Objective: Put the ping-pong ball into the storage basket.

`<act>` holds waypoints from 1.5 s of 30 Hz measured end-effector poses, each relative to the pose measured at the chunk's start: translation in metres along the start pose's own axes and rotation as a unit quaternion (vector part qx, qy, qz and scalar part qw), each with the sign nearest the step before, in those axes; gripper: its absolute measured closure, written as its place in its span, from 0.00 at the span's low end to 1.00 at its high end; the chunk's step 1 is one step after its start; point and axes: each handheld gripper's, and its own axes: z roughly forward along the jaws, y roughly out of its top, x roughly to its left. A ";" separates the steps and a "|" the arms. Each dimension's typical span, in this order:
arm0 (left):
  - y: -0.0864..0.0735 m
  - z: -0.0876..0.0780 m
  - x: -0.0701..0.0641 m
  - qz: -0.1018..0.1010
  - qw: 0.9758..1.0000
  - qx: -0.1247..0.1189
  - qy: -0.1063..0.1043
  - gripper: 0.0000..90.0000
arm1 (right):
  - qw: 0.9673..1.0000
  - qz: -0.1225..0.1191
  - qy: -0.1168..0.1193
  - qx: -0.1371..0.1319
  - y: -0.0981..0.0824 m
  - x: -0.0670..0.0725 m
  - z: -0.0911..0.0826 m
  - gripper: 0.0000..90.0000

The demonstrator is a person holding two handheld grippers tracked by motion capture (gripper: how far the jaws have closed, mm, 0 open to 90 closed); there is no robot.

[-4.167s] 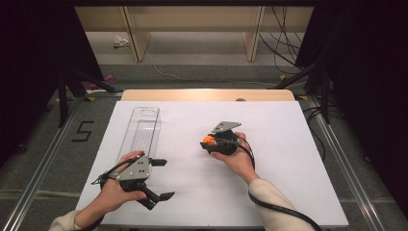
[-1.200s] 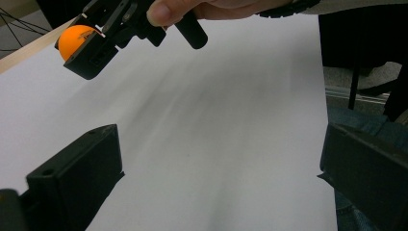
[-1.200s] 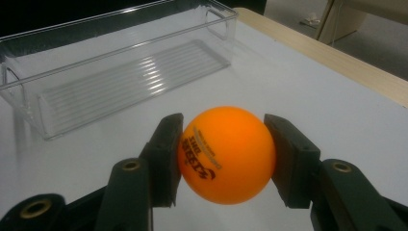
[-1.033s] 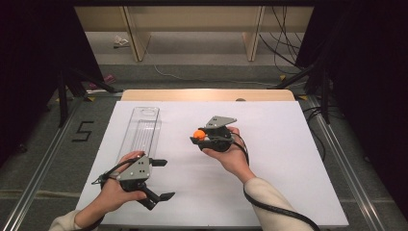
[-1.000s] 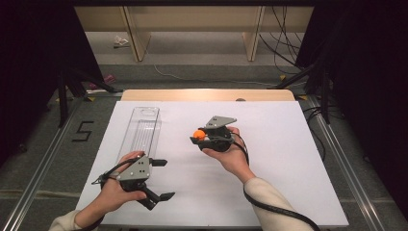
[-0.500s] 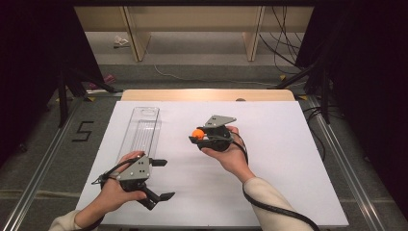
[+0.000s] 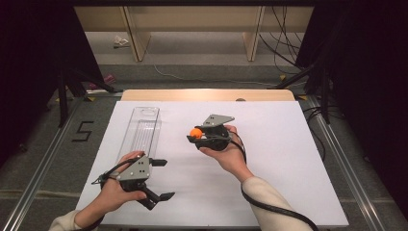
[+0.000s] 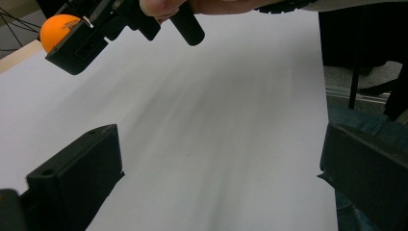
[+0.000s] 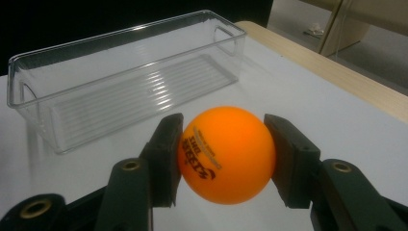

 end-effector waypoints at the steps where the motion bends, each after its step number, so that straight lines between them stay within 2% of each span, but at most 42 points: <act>1: 0.000 0.000 0.000 0.000 1.000 0.000 0.000 0.01 | 1.000 0.000 0.001 -0.001 0.000 0.000 0.000 0.57; 45: 0.000 0.000 -0.001 0.002 1.000 0.002 -0.001 0.01 | 1.000 -0.004 0.010 -0.012 0.011 0.007 0.006 0.57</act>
